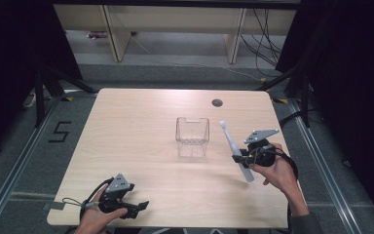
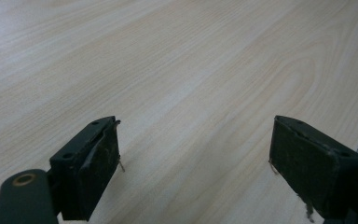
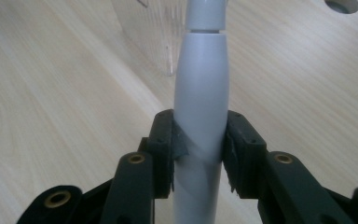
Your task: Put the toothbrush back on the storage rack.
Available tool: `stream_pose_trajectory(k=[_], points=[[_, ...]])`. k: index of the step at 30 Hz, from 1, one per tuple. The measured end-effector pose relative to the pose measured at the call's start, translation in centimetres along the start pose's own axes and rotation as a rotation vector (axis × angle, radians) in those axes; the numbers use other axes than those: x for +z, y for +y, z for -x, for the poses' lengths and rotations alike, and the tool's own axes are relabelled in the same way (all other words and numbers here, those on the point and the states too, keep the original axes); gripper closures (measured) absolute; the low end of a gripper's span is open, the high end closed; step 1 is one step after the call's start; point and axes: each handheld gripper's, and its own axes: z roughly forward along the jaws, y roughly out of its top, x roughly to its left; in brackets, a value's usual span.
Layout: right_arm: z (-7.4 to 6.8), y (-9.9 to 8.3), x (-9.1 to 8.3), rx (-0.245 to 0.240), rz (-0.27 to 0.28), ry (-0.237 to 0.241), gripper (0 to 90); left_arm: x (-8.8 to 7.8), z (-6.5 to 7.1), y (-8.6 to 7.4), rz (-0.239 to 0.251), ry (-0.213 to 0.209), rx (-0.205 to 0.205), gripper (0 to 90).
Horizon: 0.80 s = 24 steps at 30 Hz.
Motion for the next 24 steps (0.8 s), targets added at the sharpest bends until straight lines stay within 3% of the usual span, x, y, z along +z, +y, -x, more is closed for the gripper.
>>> stream_pose_trajectory(k=[3,4,6,15,16,17,24], points=[[0.3,0.2,0.1,0.0,0.046,-0.03,66.5,0.0,0.0,0.0,0.0,-0.001,-0.001,15.1],[0.4,0.4,0.0,0.006,0.029,-0.029,66.4,0.0,0.0,0.0,0.0,-0.001,-0.001,15.2],[0.3,0.5,0.1,0.032,0.045,-0.031,66.4,0.0,0.0,0.0,0.0,-0.001,-0.001,15.1],[0.4,1.5,0.3,0.036,0.062,-0.034,66.5,0.0,0.0,0.0,0.001,0.0,0.0,15.1],[0.7,1.6,0.3,0.011,0.066,-0.037,66.5,0.0,0.0,0.0,0.003,-0.001,-0.001,15.2],[0.6,1.7,0.4,0.037,0.083,-0.043,66.5,0.0,0.0,0.0,0.003,-0.001,-0.001,15.1],[0.8,2.4,0.2,0.049,0.09,-0.043,66.5,0.0,0.0,0.0,0.001,-0.001,0.001,15.1]])
